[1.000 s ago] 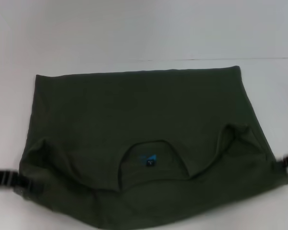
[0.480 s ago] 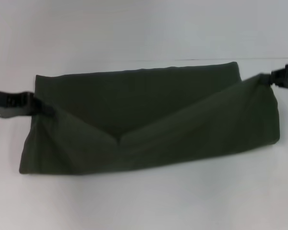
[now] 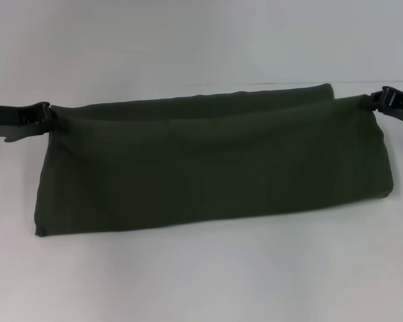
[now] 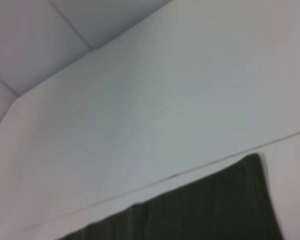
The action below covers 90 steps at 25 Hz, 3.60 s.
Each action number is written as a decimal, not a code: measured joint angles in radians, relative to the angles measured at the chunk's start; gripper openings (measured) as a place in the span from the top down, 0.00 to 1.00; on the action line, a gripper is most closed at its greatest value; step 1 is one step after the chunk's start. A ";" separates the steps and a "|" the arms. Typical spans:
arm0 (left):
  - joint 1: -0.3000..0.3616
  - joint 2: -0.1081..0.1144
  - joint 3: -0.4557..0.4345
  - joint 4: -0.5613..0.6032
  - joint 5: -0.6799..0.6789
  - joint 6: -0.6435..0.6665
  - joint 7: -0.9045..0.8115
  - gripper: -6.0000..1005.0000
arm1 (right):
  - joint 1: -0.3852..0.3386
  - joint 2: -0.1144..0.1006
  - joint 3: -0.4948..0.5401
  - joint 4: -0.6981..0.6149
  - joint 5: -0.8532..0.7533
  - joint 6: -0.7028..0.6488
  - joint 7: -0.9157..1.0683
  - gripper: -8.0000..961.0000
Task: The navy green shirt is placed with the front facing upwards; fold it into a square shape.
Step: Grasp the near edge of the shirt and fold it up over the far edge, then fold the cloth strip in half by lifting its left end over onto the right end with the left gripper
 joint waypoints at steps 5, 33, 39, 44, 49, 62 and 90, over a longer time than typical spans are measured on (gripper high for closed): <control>-0.014 -0.002 0.001 -0.016 -0.004 -0.067 -0.008 0.96 | 0.021 0.010 -0.001 0.003 0.003 0.074 0.003 0.95; -0.048 0.003 0.053 -0.057 0.008 -0.235 -0.027 0.95 | 0.148 -0.013 -0.122 0.124 -0.002 0.328 0.005 0.95; -0.048 0.004 0.053 -0.056 0.008 -0.248 -0.035 0.96 | 0.172 -0.017 -0.129 0.155 -0.003 0.348 0.000 0.95; -0.053 0.006 0.053 -0.057 0.007 -0.268 -0.033 0.96 | 0.175 -0.022 -0.130 0.162 -0.004 0.363 0.004 0.95; -0.057 0.007 0.060 -0.058 0.007 -0.282 -0.030 0.96 | 0.169 -0.023 -0.126 0.162 -0.004 0.366 0.005 0.94; -0.080 0.009 0.078 -0.103 0.000 -0.339 -0.038 0.88 | 0.203 -0.074 -0.129 0.248 -0.042 0.393 0.022 0.85; 0.330 -0.073 -0.170 -0.106 -0.501 0.232 0.033 0.50 | -0.187 -0.117 -0.019 0.241 0.521 -0.448 -0.270 0.39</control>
